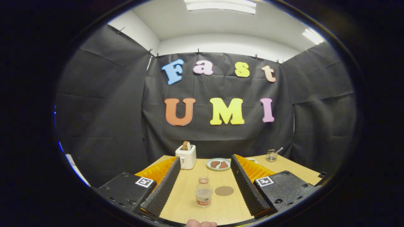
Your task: Take the bottle from table, then pour the juice into the cup, finally place the bottle on the coaster
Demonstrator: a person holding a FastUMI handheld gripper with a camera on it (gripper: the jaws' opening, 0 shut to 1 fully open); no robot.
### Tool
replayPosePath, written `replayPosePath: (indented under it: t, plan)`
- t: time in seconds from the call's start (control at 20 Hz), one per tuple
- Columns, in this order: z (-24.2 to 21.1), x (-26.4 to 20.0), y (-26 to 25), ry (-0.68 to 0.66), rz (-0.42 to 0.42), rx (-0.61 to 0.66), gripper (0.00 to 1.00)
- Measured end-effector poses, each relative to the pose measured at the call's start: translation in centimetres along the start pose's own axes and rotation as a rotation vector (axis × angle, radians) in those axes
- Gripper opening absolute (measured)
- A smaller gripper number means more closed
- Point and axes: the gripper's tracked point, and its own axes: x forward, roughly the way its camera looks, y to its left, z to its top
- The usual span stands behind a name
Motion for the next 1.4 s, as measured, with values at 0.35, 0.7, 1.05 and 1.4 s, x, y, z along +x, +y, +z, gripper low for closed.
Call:
replayPosePath:
  t: [0.35, 0.7, 1.05, 1.4]
  plan:
    - [-4.3, -0.7, -1.1, 0.077, -0.016, 0.043, 1.00]
    - [-14.4, -0.3, -1.6, 0.154, 0.004, -0.070, 1.00]
    - [-22.3, 4.0, -0.9, 0.213, 0.025, -0.083, 1.00]
    - [-26.9, 8.3, -1.1, 0.288, 0.012, -0.154, 1.00]
